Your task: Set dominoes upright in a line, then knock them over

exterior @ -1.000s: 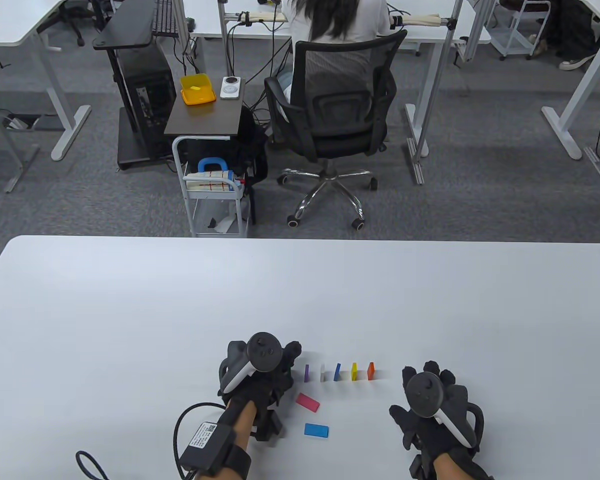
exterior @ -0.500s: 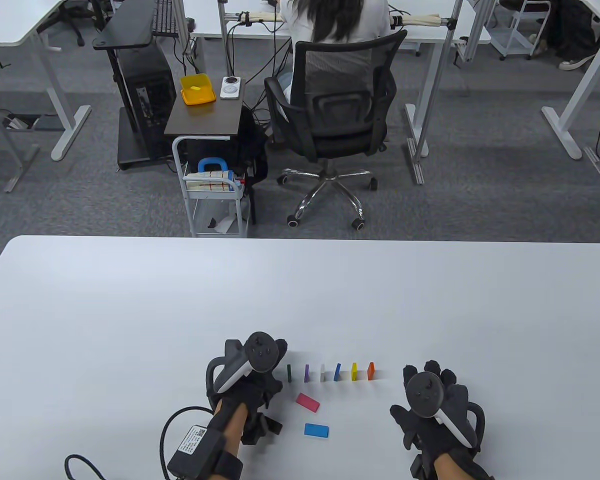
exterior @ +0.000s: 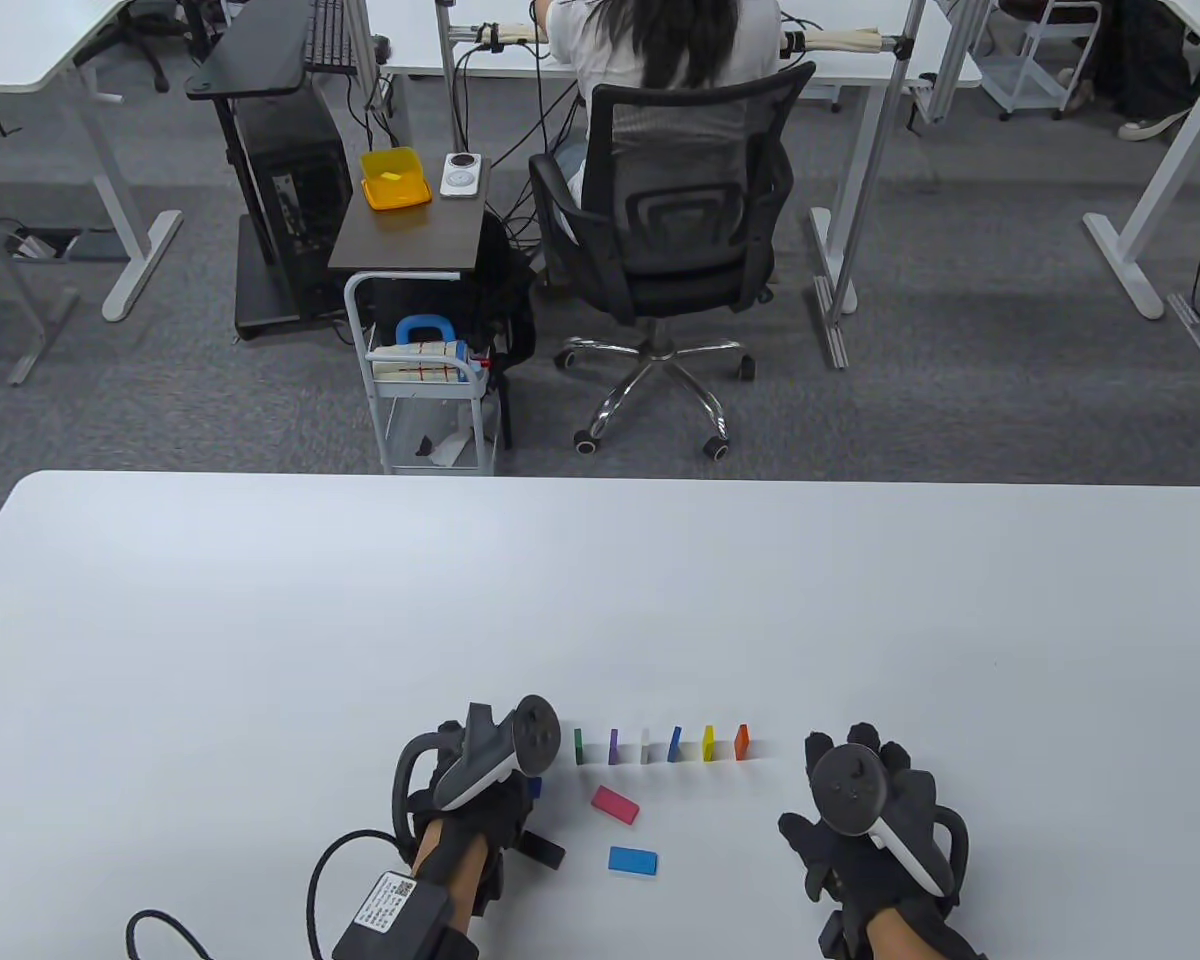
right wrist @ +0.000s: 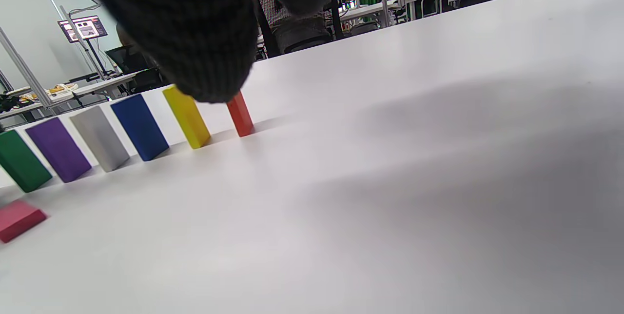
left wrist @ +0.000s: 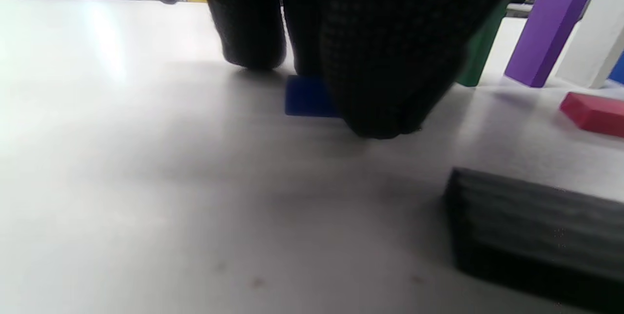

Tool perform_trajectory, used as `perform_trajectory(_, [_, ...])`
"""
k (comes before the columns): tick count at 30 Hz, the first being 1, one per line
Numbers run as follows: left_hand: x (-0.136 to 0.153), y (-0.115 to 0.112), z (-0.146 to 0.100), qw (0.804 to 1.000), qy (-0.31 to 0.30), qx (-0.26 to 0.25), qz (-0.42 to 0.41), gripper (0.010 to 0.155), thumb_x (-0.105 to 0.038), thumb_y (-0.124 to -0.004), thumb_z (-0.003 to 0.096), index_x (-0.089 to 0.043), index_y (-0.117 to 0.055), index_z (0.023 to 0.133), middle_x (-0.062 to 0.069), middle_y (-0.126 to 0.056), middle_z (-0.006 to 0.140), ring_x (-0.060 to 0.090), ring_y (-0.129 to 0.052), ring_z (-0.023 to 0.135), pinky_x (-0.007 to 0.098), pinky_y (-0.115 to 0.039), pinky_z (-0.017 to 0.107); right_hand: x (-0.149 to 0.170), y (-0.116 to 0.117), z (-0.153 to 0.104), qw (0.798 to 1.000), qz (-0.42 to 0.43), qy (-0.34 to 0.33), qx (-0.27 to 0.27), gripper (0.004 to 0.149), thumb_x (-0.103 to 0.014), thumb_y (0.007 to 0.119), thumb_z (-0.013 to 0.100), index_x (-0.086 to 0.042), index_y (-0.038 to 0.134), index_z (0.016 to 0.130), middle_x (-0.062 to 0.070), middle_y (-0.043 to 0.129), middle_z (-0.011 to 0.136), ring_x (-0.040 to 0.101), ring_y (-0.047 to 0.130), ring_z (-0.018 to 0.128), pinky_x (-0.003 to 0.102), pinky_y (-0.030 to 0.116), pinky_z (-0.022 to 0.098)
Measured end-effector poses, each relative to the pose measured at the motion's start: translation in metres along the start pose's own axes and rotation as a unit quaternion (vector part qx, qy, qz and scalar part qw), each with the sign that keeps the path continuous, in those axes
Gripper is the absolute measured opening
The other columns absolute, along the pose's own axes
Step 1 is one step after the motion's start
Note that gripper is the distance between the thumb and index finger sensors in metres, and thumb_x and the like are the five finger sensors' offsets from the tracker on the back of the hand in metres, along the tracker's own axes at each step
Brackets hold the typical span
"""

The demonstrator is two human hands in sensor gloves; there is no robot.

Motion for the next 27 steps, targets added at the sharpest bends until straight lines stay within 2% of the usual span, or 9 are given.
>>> perform_trajectory(5, [-0.012,0.002,-0.003,0.997,-0.006,-0.039,0.065,0.080,-0.035,-0.102,0.0300,-0.037,-0.060,0.098,-0.017,-0.099,0.081,0.015,-0.100,0.087,0.052,-0.066,0.079,0.002,0.003,0.002,1.000,-0.002,0.008,-0.007,0.084,-0.047,0.087,0.040,-0.014,0.052,0.109,0.029,0.031,0.110,0.063,0.040,0.095,0.071,0.041,0.069])
perform_trajectory(7, [-0.014,0.003,-0.003,0.995,-0.017,-0.053,0.080,0.087,-0.035,-0.102,0.0292,-0.036,-0.053,0.100,-0.016,-0.102,0.076,0.014,-0.104,0.081,0.051,-0.072,0.077,0.003,0.003,0.002,1.000,-0.001,0.009,-0.008,0.084,-0.047,0.087,0.040,-0.014,0.052,0.109,0.029,0.031,0.110,0.063,0.040,0.095,0.071,0.041,0.069])
perform_trajectory(8, [-0.014,0.003,-0.003,0.996,-0.026,-0.055,0.073,0.091,-0.035,-0.103,0.0282,-0.035,-0.049,0.101,-0.013,-0.104,0.075,0.017,-0.106,0.077,0.048,-0.080,0.073,0.003,0.003,0.002,1.000,0.000,0.009,-0.007,0.084,-0.047,0.087,0.040,-0.014,0.052,0.109,0.028,0.031,0.110,0.063,0.040,0.095,0.071,0.041,0.069])
perform_trajectory(11, [-0.008,0.004,-0.002,0.997,-0.034,-0.049,0.040,0.090,-0.034,-0.103,0.0292,-0.035,-0.050,0.101,-0.010,-0.104,0.076,0.021,-0.105,0.076,0.046,-0.085,0.067,0.003,0.002,0.001,1.000,0.002,0.007,-0.001,0.083,-0.047,0.086,0.040,-0.014,0.053,0.108,0.025,0.033,0.111,0.063,0.040,0.096,0.072,0.040,0.069])
perform_trajectory(13, [-0.002,0.006,-0.003,0.998,-0.034,-0.045,0.006,0.086,-0.034,-0.102,0.0301,-0.035,-0.053,0.101,-0.008,-0.103,0.079,0.023,-0.106,0.076,0.046,-0.087,0.066,0.002,0.001,0.002,1.000,0.003,0.007,0.001,0.082,-0.047,0.086,0.040,-0.015,0.054,0.108,0.026,0.033,0.111,0.063,0.040,0.096,0.071,0.040,0.069])
perform_trajectory(15, [0.010,0.010,-0.005,0.995,-0.042,-0.057,-0.075,0.078,-0.032,-0.100,0.0321,-0.039,-0.059,0.098,-0.004,-0.099,0.084,0.023,-0.109,0.072,0.045,-0.089,0.064,0.002,0.002,0.002,1.000,0.004,0.006,0.000,0.082,-0.047,0.086,0.040,-0.015,0.054,0.108,0.026,0.033,0.111,0.063,0.040,0.096,0.071,0.040,0.069])
perform_trajectory(18, [0.030,0.011,-0.005,0.974,-0.047,-0.058,-0.214,0.067,-0.031,-0.098,0.0351,-0.039,-0.069,0.095,0.001,-0.095,0.087,0.026,-0.110,0.070,0.046,-0.090,0.062,0.003,0.003,0.003,1.000,0.007,0.010,-0.003,0.082,-0.048,0.086,0.040,-0.015,0.054,0.108,0.026,0.033,0.111,0.063,0.039,0.096,0.071,0.040,0.069])
perform_trajectory(21, [0.044,0.012,-0.007,0.963,-0.035,-0.080,-0.253,0.055,-0.031,-0.097,0.0357,-0.037,-0.080,0.088,0.001,-0.092,0.088,0.026,-0.110,0.071,0.046,-0.091,0.062,0.003,0.003,0.004,1.000,0.010,0.011,-0.004,0.080,-0.047,0.086,0.040,-0.015,0.056,0.108,0.025,0.035,0.111,0.063,0.040,0.096,0.072,0.040,0.069])
perform_trajectory(27, [0.046,0.011,-0.007,0.946,-0.037,-0.088,-0.309,0.054,-0.029,-0.097,0.0359,-0.033,-0.077,0.086,-0.001,-0.088,0.090,0.027,-0.106,0.076,0.048,-0.088,0.065,0.003,0.004,0.004,1.000,0.012,0.011,-0.006,0.080,-0.047,0.085,0.040,-0.015,0.057,0.108,0.027,0.035,0.111,0.063,0.041,0.095,0.072,0.040,0.069])
Point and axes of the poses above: the tracker on the back of each hand, its own x axis roughly to the little-finger side, its own z axis roughly from the wrist to the fingertips, y = z × x, the point moved 2 cm from there along z, roughly from the wrist to the fingertips
